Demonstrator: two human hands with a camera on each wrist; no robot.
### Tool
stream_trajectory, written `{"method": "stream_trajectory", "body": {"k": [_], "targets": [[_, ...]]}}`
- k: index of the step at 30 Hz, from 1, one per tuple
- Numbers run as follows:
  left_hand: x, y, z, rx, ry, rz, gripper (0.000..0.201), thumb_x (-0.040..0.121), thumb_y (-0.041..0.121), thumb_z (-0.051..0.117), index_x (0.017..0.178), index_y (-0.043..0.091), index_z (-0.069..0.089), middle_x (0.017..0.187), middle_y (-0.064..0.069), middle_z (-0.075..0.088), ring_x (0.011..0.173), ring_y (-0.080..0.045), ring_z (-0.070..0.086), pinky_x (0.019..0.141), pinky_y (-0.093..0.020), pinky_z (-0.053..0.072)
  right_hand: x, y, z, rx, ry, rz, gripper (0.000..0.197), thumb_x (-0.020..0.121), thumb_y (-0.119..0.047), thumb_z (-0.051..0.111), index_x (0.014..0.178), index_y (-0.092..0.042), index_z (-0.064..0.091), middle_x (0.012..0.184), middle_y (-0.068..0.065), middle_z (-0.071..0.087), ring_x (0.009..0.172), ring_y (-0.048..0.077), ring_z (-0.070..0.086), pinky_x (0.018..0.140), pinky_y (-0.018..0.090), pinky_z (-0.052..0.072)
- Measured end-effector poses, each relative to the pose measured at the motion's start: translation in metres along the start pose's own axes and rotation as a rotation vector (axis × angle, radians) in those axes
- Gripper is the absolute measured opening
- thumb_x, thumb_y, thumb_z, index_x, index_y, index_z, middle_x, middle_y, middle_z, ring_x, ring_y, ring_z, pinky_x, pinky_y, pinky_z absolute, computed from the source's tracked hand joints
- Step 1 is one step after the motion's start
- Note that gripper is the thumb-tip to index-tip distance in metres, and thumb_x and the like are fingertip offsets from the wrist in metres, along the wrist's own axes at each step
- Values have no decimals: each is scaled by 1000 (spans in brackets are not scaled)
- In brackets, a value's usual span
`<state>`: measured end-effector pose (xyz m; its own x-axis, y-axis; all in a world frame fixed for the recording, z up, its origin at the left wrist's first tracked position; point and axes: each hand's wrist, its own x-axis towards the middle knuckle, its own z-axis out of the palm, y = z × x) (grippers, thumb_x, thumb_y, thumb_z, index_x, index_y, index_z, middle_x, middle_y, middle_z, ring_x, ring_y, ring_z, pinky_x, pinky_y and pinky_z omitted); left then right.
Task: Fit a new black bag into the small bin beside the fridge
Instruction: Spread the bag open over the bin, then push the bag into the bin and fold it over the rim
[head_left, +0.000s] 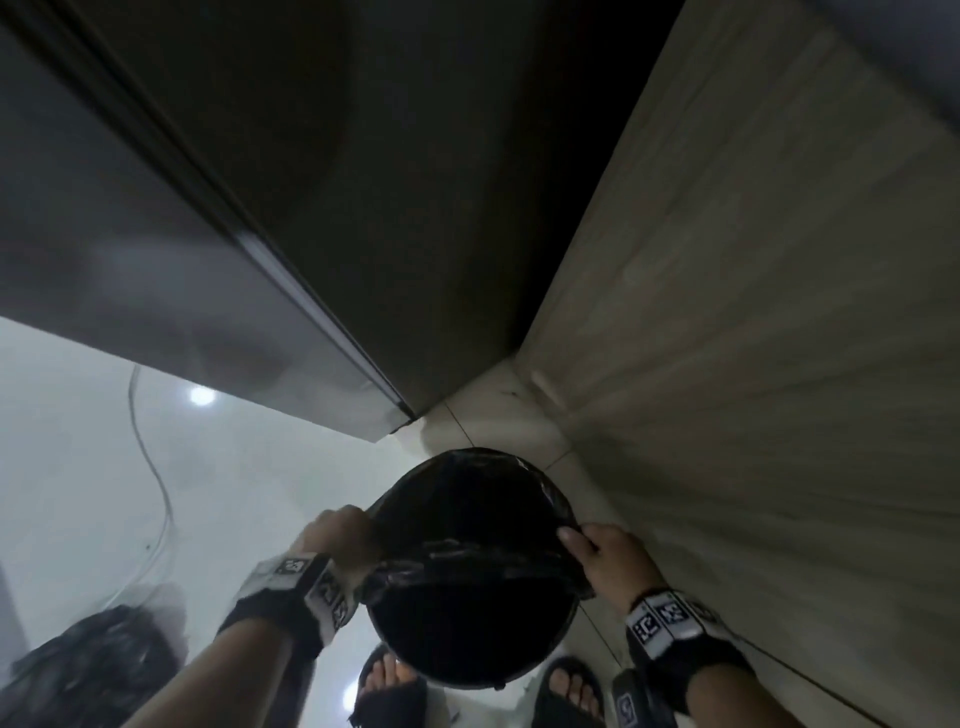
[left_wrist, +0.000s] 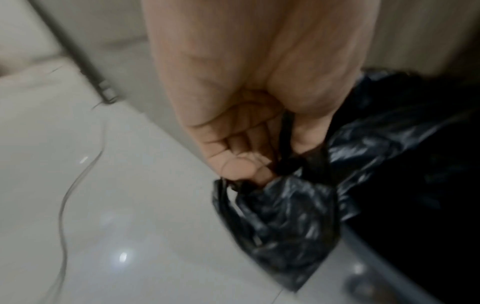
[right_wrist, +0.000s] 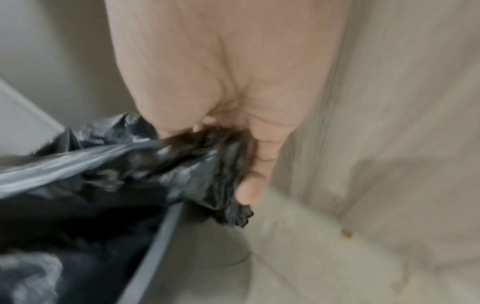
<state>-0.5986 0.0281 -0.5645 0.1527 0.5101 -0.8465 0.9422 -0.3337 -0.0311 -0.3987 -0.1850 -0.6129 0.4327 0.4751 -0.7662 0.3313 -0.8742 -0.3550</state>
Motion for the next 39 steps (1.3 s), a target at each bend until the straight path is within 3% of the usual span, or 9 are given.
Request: {"method": "stream_trajectory", "body": {"k": [4,10,13,16,21,25,31,34,39], "targets": [[12,12,-1,-127,183,54,27,90,15,48,109,7,66,105,-19,68,98,-38,65,71,-34,45,22,-9,-8,30,163,18,44,98,-42,42,90,-6,66,104,22,69,97,34,63,72,32,39],[10,19,-1,-139,562,542,44,86,33,60,128,20,53,126,-8,54,115,-31,51,97,-47,47,7,-8,-35,-264,511,-281,52,80,-58,56,111,-19,66,110,12,61,109,34,49,96,43,38],[2,8,8,102,506,795,36,82,48,56,107,23,66,104,-2,64,98,-27,59,84,-42,54,-6,0,-34,-479,358,-450,25,75,-32,70,99,-25,70,102,4,64,100,32,56,87,40,40],[-4,-16,27,287,543,929,12,67,18,76,77,21,68,73,0,65,68,-25,65,59,-31,57,-19,18,-29,-526,415,-531,11,70,-20,65,80,-23,68,78,0,65,79,26,59,75,34,37],[-15,-49,60,318,593,1045,13,69,11,67,77,21,66,71,1,67,64,-22,65,59,-27,55,-44,49,0,-602,421,-774,15,78,-22,51,69,-20,63,68,-3,59,67,20,55,68,30,33],[-9,-60,88,394,482,1009,32,52,11,81,79,27,74,73,6,71,66,-20,69,65,-24,57,-43,61,25,-655,364,-785,10,63,-12,65,62,-22,66,63,-6,61,63,17,58,71,28,33],[6,-36,108,401,371,929,23,49,20,78,70,31,76,68,10,72,72,-18,71,68,-21,57,-13,41,64,-655,222,-406,5,54,-25,73,52,-23,68,49,-5,62,56,22,58,68,30,25],[-5,-24,121,394,348,900,41,28,22,90,65,32,75,68,11,72,78,-19,72,76,-28,60,-14,30,72,-625,135,-299,18,60,-33,60,53,-21,71,51,-1,65,59,24,61,70,29,24],[-19,-35,118,359,315,860,41,40,21,84,79,32,76,86,5,75,101,-28,69,91,-49,55,-39,35,64,-588,134,-412,24,63,-32,53,48,-24,68,49,-7,59,59,20,61,75,28,33]]}}
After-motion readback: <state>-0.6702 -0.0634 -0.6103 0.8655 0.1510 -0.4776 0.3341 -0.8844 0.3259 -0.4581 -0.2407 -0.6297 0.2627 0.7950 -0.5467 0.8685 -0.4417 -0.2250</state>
